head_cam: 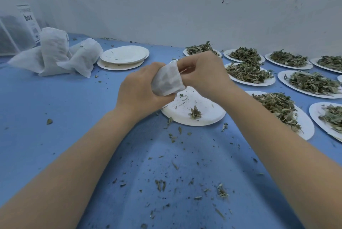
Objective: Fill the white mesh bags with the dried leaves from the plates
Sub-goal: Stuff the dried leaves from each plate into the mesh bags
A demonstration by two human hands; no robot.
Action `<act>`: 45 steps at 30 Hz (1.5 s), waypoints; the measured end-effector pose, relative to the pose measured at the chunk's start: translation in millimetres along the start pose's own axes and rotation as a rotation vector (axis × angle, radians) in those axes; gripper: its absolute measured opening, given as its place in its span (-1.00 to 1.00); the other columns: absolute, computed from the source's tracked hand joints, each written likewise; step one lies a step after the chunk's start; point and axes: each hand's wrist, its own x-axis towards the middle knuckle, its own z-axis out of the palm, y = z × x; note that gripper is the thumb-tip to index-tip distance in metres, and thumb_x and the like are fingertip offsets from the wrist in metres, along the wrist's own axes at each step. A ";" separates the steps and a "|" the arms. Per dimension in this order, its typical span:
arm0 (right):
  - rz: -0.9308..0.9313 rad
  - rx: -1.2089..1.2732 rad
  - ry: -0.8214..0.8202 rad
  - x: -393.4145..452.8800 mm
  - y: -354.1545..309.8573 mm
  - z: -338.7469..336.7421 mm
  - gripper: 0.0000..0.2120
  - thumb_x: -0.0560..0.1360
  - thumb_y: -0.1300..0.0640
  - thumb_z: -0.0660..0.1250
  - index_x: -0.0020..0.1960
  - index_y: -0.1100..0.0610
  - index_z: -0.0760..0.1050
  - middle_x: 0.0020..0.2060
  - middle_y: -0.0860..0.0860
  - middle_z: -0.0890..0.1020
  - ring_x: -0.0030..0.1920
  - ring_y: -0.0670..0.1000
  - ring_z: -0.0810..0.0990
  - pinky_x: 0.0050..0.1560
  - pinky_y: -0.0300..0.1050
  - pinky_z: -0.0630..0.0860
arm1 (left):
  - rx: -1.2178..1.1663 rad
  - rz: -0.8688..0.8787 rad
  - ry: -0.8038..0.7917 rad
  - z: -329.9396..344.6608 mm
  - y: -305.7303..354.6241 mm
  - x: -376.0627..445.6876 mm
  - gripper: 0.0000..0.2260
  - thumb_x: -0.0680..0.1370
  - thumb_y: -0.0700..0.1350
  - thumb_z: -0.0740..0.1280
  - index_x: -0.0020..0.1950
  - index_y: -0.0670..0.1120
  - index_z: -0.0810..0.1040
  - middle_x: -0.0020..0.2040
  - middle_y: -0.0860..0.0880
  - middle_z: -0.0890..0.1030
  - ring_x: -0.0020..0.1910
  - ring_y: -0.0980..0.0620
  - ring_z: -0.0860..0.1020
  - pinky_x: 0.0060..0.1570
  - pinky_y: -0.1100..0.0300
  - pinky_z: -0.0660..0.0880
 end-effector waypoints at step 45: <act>-0.025 -0.519 -0.442 6.4 20.4 -8.9 -0.48 0.44 0.43 0.10 0.00 -0.09 0.65 -0.24 -0.19 0.58 -0.08 -0.03 0.59 -0.08 -0.15 0.55 | 0.312 0.032 -0.012 -4.3 -20.6 7.7 -0.56 0.38 -0.07 0.42 0.24 -0.09 0.45 0.10 -0.10 0.58 -0.03 -0.25 0.51 -0.19 0.14 0.27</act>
